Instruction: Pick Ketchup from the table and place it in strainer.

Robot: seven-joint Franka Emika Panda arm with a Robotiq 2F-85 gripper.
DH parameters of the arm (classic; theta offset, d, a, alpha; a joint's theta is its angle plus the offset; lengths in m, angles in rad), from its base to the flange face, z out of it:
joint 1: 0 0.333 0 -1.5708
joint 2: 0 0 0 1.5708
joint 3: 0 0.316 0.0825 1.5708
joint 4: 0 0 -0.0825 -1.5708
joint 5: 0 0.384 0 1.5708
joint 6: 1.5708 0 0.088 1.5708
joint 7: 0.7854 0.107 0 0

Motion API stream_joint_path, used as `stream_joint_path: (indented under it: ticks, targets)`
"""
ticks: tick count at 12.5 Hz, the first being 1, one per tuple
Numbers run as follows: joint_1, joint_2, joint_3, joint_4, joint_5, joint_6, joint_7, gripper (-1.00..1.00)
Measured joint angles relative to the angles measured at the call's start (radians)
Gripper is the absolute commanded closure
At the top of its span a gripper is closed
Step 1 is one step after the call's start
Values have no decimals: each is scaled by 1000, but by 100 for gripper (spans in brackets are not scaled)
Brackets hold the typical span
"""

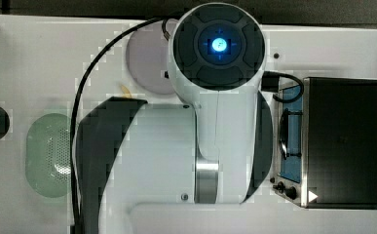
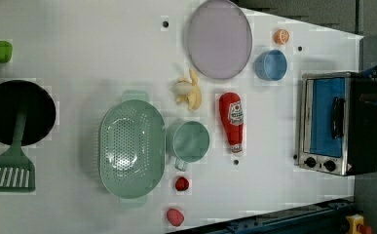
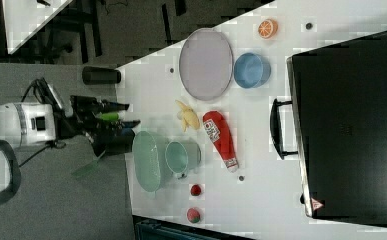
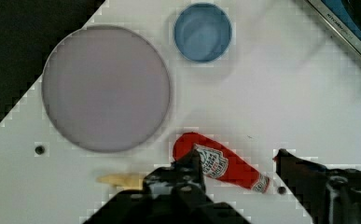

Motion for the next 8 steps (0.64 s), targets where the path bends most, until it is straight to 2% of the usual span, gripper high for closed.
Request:
stream_joint_path:
  ticks: [2, 3, 5, 8]
  targets:
    - [-56, -119, 47, -140, 20, -109, -4, -81]
    - [-68, -175, 53, -185, 35, -147, -6, -99]
    - [-72, -230, 58, -188, 38, -153, -24, -100]
    - [-86, -217, 81, -175, 41, -74, -121, -100]
